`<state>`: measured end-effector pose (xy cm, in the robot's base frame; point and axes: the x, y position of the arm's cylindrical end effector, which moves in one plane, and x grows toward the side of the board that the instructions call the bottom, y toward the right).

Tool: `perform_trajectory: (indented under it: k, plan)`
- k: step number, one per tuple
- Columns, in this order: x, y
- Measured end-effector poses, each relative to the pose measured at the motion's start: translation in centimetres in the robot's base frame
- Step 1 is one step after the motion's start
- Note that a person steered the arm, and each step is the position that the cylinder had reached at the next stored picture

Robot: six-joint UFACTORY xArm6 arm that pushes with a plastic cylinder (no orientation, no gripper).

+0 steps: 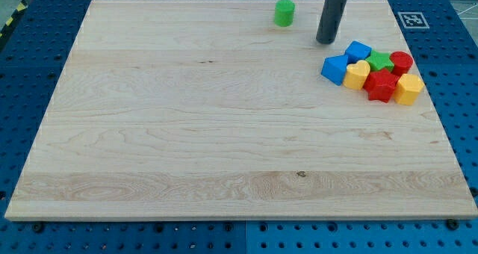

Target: Push the green circle left a bit

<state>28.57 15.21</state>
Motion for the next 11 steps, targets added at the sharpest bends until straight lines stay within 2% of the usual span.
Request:
perform_trajectory:
  k: [2, 3, 9, 11]
  plan:
    - [-4.5, -2.3]
    - [-4.7, -4.1]
    - [-4.7, -12.5]
    - [-1.4, -9.6]
